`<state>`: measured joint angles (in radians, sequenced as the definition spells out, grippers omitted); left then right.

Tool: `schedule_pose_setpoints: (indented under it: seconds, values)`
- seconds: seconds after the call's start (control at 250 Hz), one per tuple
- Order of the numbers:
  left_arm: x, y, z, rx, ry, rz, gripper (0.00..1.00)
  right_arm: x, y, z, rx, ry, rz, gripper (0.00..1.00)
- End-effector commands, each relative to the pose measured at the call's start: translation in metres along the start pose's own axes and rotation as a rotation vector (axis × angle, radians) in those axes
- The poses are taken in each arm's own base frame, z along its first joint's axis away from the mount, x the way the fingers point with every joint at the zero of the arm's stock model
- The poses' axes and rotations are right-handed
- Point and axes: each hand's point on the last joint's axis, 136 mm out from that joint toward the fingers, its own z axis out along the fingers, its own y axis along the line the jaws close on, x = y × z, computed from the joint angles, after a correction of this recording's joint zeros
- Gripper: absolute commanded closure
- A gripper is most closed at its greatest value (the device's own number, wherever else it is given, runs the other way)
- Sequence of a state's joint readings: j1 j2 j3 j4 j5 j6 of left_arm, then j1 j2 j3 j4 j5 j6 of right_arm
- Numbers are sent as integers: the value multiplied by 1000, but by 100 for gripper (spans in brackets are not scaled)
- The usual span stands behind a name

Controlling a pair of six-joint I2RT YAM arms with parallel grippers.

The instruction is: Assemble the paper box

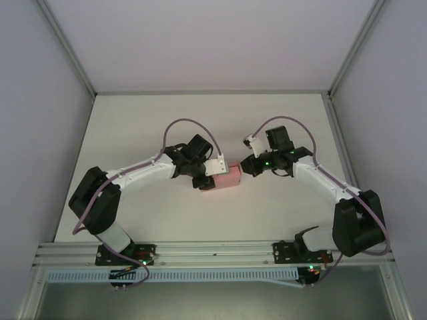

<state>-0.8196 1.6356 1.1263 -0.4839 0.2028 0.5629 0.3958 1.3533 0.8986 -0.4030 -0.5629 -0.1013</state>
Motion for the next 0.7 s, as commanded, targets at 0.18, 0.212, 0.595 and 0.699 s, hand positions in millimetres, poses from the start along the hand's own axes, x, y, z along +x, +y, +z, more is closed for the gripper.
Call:
schedule_pose_setpoints:
  seconds: [0.18,0.212,0.595,0.699]
  values:
    - [9,7,8,-46,69,-24,51,-30,18,-21,-28,-42,242,100]
    - [9,7,8,-54,74,-20,51,-30,19,-20,-36,-38,300,100]
    - [10,11,15,-76,102,-24,51,-26,20,-13,-65,15,689,99]
    - [11,12,17,-77,103,-21,51,-16,12,1,-59,19,727,99]
